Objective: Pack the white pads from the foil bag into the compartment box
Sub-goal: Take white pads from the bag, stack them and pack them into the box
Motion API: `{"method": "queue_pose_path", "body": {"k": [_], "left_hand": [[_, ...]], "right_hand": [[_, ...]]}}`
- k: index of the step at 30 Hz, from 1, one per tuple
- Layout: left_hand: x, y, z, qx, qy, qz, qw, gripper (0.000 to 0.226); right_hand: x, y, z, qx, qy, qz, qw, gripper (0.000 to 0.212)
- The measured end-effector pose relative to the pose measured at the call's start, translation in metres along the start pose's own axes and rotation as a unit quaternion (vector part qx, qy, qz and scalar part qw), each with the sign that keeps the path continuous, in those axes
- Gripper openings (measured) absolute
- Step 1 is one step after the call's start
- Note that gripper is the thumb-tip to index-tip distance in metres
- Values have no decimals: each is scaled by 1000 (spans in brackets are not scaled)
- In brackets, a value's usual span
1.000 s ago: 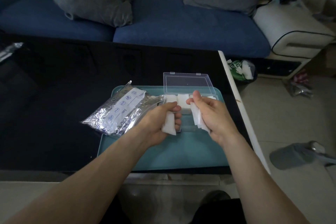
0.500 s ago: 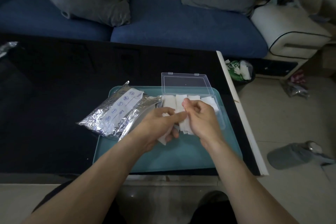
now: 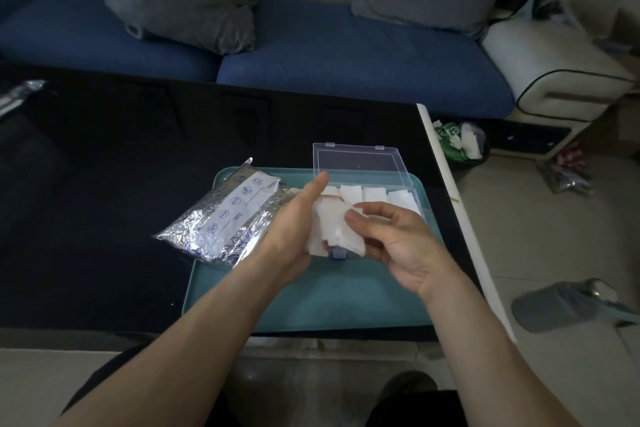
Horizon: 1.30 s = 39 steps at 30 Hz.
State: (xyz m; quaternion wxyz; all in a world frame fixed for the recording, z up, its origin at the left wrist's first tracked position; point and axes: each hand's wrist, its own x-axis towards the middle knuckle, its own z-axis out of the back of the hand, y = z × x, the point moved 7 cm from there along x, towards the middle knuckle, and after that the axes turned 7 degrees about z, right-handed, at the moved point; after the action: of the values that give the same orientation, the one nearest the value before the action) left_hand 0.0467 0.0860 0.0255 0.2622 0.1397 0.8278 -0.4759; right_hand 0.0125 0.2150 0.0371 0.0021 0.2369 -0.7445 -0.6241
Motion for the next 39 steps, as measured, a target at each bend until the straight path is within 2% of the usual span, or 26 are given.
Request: {"method": "queue_pose_path", "body": {"k": [2,4,6,10,12,13,16,19,22,24,27,29,31,33,37,39], "left_hand": [[1,2,0,27,-17,1,1000,39],[1,2,2,58,-43,-25,997,29],[2,5,4,71,-59,-33,995,26],[6,8,14,77,-100,-16,992,31],[7,7,17,71,-118,-21,990,28],[7,6,16,59,-114,-17,992,26],[5,9,13,-28,-86,28,996,26],[4,11,9,-113,-40,72,990,30],[4,14,9,-147,-18,117,982,40],[3,14,7,-124,1,128,984,32],[3,14,2,-37,59,131,989,38],[-1,16,-5,7,102,138,985,39],[-5,18,-12,45,133,142,980,32],[-8,20,-17,55,153,146,976,32],[-8,19,-19,35,176,134,975,30],[-8,20,-21,28,170,121,978,24]], "right_hand": [[-2,-3,0,-92,-37,31,995,41],[-3,0,0,-220,-67,86,969,36],[-4,6,-3,-294,-68,140,943,25],[-2,11,0,-364,-49,163,915,12],[0,9,7,-357,-47,137,923,16],[2,7,11,-323,-47,117,938,18],[1,4,19,-160,-53,51,984,19],[-2,6,21,-83,-58,13,995,12],[-6,4,12,-136,-9,-6,991,16],[-8,7,4,-210,35,31,977,19],[-10,13,-7,-416,86,134,895,61],[-11,7,-10,-488,117,115,857,85],[-9,2,-12,-507,141,103,844,99],[-8,4,-14,-506,152,118,841,93],[-10,10,-12,-497,136,145,845,58],[-10,11,-7,-499,115,135,848,63]]}}
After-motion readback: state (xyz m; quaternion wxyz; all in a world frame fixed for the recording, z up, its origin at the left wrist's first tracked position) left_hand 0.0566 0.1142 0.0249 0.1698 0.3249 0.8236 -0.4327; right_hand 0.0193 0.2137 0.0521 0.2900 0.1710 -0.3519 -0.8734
